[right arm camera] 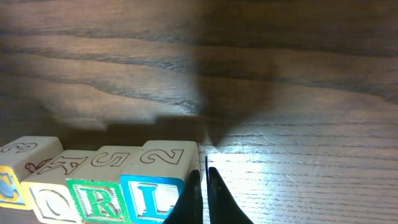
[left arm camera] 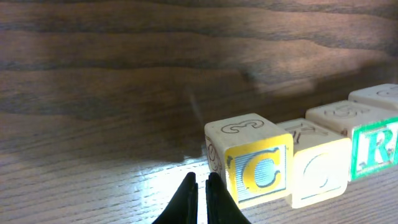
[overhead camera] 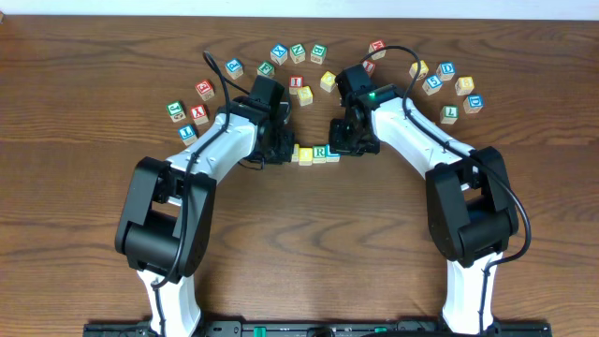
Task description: Spell out CORL
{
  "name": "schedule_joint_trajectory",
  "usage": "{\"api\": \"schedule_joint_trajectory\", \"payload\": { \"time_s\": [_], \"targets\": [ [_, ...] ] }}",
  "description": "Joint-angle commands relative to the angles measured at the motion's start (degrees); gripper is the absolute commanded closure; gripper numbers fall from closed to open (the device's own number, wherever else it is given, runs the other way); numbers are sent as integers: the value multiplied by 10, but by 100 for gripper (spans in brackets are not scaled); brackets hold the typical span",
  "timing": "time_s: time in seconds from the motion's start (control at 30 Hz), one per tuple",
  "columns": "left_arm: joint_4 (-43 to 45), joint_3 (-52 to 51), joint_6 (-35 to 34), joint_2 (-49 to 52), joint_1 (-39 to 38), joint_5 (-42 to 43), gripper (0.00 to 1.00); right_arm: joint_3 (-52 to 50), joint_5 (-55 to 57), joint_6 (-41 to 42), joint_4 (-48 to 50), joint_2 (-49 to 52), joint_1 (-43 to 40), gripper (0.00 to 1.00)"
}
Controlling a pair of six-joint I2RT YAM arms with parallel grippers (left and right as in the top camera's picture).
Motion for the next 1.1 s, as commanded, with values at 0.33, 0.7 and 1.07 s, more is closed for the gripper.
{"api": "schedule_joint_trajectory", "payload": {
  "time_s": [0.33,0.7,1.07],
  "targets": [
    [-5,2,6,3,-22,-18,92,0,-4,-9,8,4,8,98],
    [-4,2,8,-16,3,-56,93,1,3,-48,10,-20,-2,97],
    [-3,2,23,-83,26,-80,93,1,26,-50,10,-56,-12,96]
  ]
}}
